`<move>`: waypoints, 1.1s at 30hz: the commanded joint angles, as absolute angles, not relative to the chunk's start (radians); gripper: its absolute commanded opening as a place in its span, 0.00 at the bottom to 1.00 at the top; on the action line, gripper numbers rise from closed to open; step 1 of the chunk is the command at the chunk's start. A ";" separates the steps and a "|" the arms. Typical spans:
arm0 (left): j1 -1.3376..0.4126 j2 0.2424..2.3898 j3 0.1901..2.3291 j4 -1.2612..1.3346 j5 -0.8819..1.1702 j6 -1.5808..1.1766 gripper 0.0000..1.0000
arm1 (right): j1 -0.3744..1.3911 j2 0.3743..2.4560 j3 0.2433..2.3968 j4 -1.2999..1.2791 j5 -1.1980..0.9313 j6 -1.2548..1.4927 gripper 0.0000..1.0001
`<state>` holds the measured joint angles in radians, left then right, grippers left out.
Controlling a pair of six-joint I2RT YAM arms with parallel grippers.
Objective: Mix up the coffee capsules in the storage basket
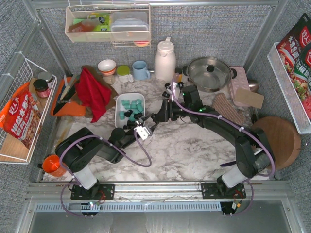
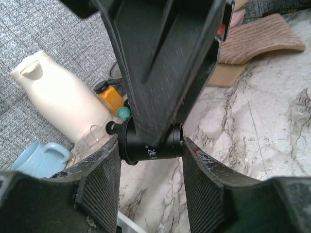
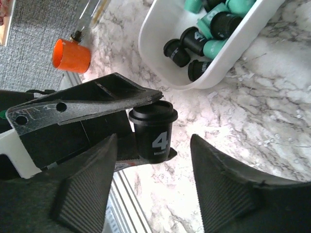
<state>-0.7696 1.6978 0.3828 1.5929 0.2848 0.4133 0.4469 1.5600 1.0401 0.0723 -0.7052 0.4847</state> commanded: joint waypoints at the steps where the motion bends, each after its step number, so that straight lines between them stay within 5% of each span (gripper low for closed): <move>1: -0.769 1.692 0.364 1.672 0.246 0.387 0.16 | 0.446 1.529 1.037 0.051 -0.628 0.424 0.70; 2: -0.769 1.692 0.359 1.671 0.238 0.383 0.16 | 0.445 1.521 1.037 0.047 -0.612 0.420 0.93; 3: -0.769 1.692 0.354 1.671 0.228 0.377 0.15 | 0.445 1.513 1.037 0.042 -0.591 0.416 0.99; 12: -0.739 1.641 0.331 1.558 -0.009 0.242 0.09 | 0.446 1.430 1.106 -0.162 -0.101 0.261 0.99; 19: -0.662 1.468 0.470 0.971 -0.191 0.000 0.11 | 0.363 1.493 1.156 -0.096 0.204 0.308 0.99; 25: -0.572 1.469 0.667 0.443 -0.267 -0.302 0.28 | 0.327 1.768 1.292 0.111 0.047 0.025 0.85; 33: -0.543 1.570 0.737 0.380 -0.234 -0.385 0.52 | 0.344 2.003 1.464 0.100 -0.181 -0.378 0.68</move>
